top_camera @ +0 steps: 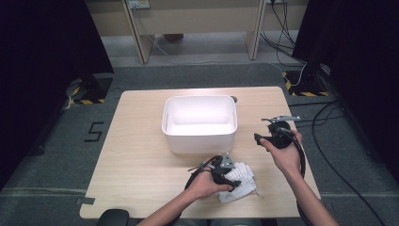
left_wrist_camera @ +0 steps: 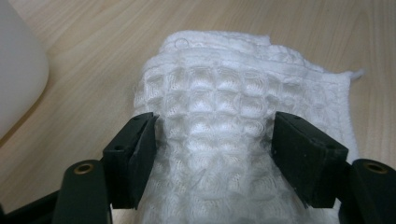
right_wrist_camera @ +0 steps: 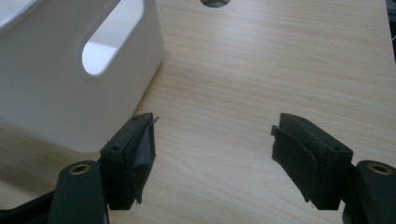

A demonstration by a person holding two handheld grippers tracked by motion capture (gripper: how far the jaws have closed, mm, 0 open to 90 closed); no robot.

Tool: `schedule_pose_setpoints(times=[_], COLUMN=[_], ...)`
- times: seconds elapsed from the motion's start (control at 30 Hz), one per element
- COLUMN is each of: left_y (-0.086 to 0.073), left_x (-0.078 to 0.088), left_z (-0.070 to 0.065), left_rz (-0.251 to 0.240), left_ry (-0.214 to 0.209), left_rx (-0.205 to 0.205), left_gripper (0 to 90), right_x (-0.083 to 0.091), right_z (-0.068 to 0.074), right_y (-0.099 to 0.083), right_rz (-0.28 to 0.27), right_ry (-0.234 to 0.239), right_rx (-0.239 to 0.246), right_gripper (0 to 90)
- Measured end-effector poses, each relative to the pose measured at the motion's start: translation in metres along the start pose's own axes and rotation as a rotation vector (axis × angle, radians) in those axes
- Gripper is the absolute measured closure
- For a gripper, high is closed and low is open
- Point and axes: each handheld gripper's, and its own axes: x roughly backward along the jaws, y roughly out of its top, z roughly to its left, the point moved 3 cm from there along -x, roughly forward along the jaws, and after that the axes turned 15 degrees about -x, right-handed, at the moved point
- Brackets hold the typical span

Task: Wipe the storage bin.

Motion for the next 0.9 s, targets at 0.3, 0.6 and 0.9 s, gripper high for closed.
schedule_pose_setpoints(times=[0.3, 0.6, 0.9], left_y=[0.003, 0.008, -0.004], left_x=[-0.004, -0.005, 0.011], left_z=[-0.001, -0.004, 0.0], left_rz=[-0.027, -0.023, -0.046], left_ry=[0.011, -0.041, -0.039], left_rx=[0.011, -0.02, 0.035], left_gripper=[47.1, 70.3, 75.1], right_x=[-0.001, -0.001, -0.003], right_z=[0.0, 0.0, 0.001], right_y=[0.001, 0.0, 0.001], right_rz=[0.002, 0.01, 0.009], right_ry=[0.012, 0.015, 0.02], right_rx=[-0.008, -0.01, -0.007], right_gripper=[29.4, 29.4, 29.4])
